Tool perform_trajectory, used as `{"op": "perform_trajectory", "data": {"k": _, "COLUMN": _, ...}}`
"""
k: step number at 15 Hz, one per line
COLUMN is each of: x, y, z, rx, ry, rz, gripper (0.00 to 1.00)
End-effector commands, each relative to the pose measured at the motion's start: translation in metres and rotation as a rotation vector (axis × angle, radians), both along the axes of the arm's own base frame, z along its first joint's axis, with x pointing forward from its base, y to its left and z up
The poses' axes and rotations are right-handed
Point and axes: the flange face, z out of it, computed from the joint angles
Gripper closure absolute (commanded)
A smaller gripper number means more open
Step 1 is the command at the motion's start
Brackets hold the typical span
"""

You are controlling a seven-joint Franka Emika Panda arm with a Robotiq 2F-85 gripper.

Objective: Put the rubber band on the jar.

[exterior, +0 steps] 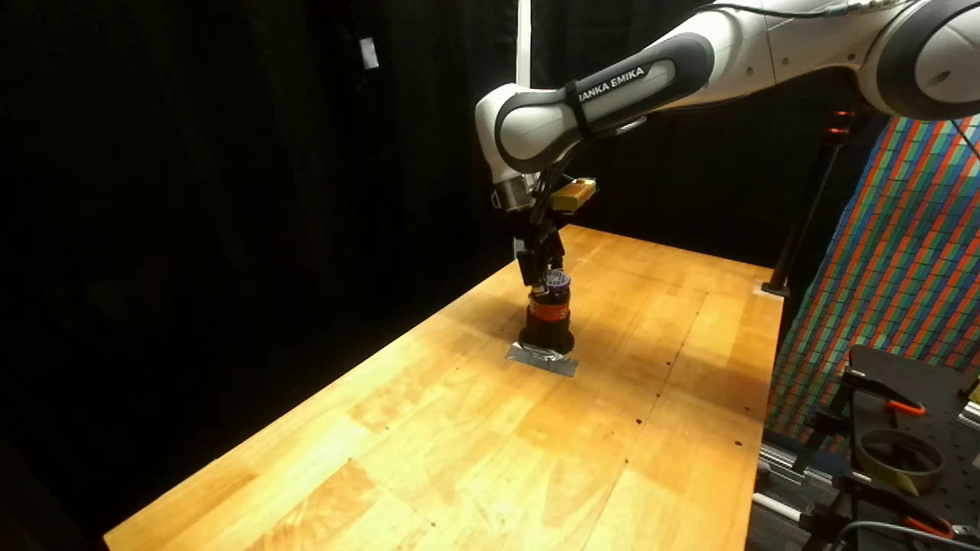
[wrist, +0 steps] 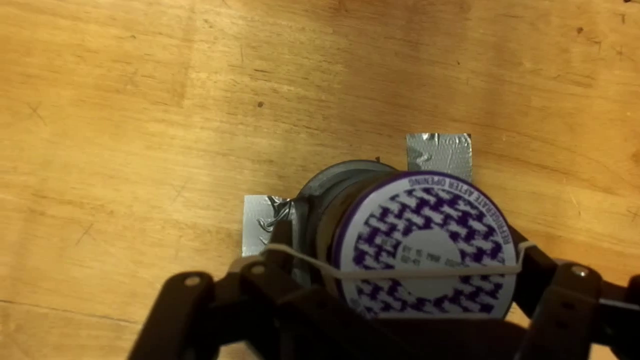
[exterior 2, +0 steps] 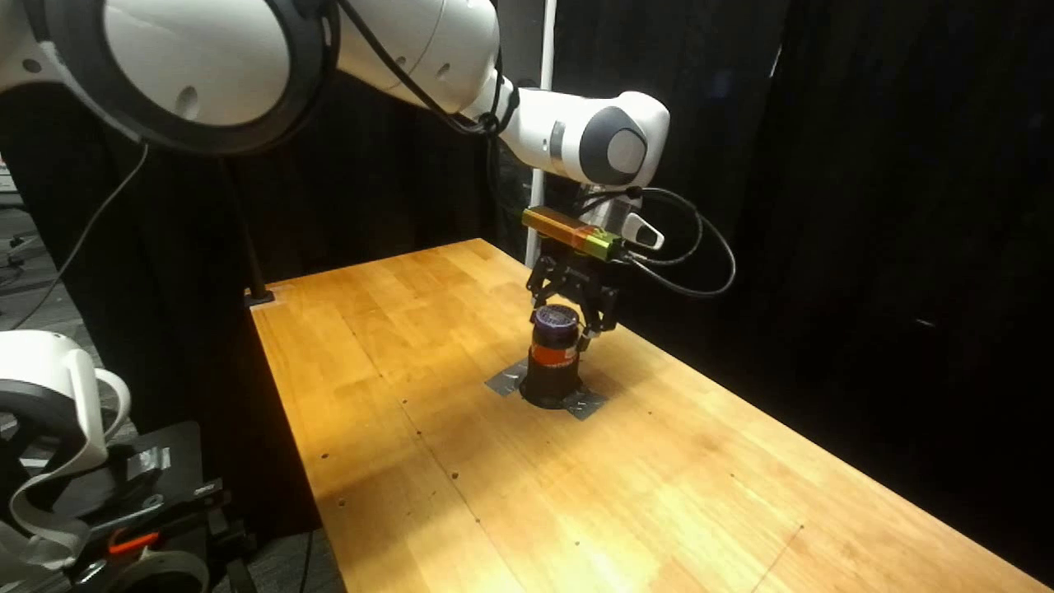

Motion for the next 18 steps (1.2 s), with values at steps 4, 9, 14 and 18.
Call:
{"op": "perform_trajectory", "data": {"k": 4, "x": -0.043, "y": -0.011, "z": 0.01, "rx": -0.013, "ry": -0.023, "rz": 0.005, "gripper": 0.0}}
{"op": "perform_trajectory", "data": {"k": 9, "x": -0.076, "y": -0.017, "z": 0.004, "rx": -0.003, "ry": -0.068, "rz": -0.027, "gripper": 0.0}}
{"op": "perform_trajectory", "data": {"k": 14, "x": -0.101, "y": -0.019, "z": 0.0, "rx": 0.014, "ry": -0.225, "rz": -0.031, "gripper": 0.34}}
{"op": "perform_trajectory", "data": {"k": 18, "x": -0.122, "y": -0.022, "z": -0.002, "rx": 0.046, "ry": -0.398, "rz": -0.046, "gripper": 0.66}}
